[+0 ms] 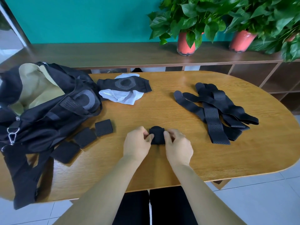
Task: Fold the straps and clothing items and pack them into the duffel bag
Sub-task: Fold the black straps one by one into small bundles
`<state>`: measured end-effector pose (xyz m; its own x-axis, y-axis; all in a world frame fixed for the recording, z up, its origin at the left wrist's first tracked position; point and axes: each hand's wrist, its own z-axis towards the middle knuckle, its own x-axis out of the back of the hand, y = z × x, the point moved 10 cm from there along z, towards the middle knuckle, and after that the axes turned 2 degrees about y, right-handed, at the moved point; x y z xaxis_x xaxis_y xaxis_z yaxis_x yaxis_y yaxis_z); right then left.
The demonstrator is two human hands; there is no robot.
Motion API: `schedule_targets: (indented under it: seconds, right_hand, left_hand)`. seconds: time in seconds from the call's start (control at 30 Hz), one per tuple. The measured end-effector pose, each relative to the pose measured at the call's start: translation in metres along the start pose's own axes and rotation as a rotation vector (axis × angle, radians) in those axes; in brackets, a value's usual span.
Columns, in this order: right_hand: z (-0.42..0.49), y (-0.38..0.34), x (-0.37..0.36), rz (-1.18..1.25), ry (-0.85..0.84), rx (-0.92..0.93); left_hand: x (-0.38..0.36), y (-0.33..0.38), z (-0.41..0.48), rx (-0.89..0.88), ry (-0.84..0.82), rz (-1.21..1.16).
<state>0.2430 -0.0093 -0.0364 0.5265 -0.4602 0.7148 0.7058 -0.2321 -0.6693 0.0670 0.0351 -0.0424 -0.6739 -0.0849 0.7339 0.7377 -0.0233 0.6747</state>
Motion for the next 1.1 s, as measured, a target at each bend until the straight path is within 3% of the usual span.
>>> schedule_targets:
  seconds: [0.1, 0.2, 0.27, 0.33, 0.5, 0.63, 0.83, 1.1]
  right_hand:
    - [-0.018, -0.023, 0.011, -0.02, 0.105, 0.321]
    - [-0.034, -0.037, -0.003, -0.176, 0.085, 0.572]
    - [-0.031, -0.038, -0.006, -0.181, 0.063, 0.558]
    - [-0.025, -0.036, -0.007, -0.143, 0.036, 0.502]
    - [-0.023, -0.024, -0.008, -0.058, 0.007, 0.261]
    - [-0.026, -0.025, -0.023, 0.081, -0.125, 0.093]
    - [-0.043, -0.058, -0.057, 0.38, -0.283, -0.023]
    - [-0.087, -0.159, -0.1, 0.542, -0.409, 0.159]
  left_hand:
    - [0.012, 0.007, -0.011, -0.141, 0.117, -0.094]
    - [0.009, 0.02, -0.026, -0.355, 0.122, 0.098]
    - [-0.003, 0.024, -0.032, -0.445, 0.04, 0.21]
    - [-0.007, 0.02, -0.029, -0.403, -0.024, 0.213]
    - [-0.004, 0.015, -0.027, -0.247, -0.107, 0.031]
    - [0.008, 0.005, -0.031, -0.156, -0.131, -0.149]
    - [0.06, -0.021, -0.034, -0.184, 0.009, -0.143]
    - [0.164, -0.079, -0.047, -0.199, 0.355, -0.081]
